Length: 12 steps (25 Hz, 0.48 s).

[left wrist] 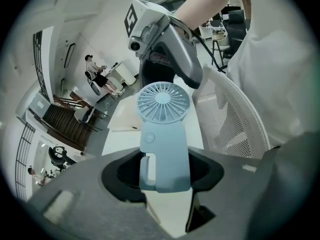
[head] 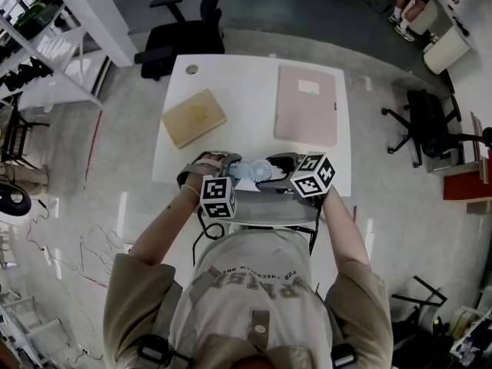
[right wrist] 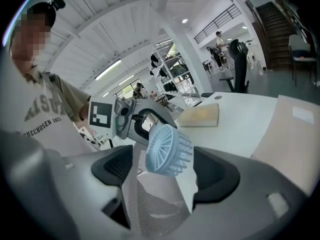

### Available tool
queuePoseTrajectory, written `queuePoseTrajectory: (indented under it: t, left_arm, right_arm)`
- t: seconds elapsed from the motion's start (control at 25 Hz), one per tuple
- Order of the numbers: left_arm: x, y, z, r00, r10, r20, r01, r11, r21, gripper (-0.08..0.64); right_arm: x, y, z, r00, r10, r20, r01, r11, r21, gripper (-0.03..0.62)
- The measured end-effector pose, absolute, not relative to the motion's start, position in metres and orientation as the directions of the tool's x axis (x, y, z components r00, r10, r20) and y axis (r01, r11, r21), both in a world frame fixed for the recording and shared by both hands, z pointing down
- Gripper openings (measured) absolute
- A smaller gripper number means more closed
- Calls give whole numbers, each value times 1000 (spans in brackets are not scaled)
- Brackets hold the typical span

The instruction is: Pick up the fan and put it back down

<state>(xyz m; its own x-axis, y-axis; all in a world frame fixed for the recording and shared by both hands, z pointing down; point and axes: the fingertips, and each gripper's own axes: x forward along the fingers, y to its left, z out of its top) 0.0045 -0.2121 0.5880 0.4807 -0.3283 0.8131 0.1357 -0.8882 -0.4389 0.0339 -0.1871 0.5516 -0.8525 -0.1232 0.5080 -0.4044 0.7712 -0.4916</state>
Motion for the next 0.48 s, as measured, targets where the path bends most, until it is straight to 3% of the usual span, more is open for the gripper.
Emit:
queuePoseTrajectory:
  t: [0.2, 0.48]
  left_arm:
    - [4, -208, 597, 475, -283, 833, 115, -919, -378, 218]
    - [5, -206, 610, 459, -236, 857, 97, -945, -312, 218]
  right_arm:
    - [33, -188, 563, -749, -152, 645, -418, 864, -281, 370]
    - [23, -178, 585, -599, -158, 785, -317, 947, -51, 382]
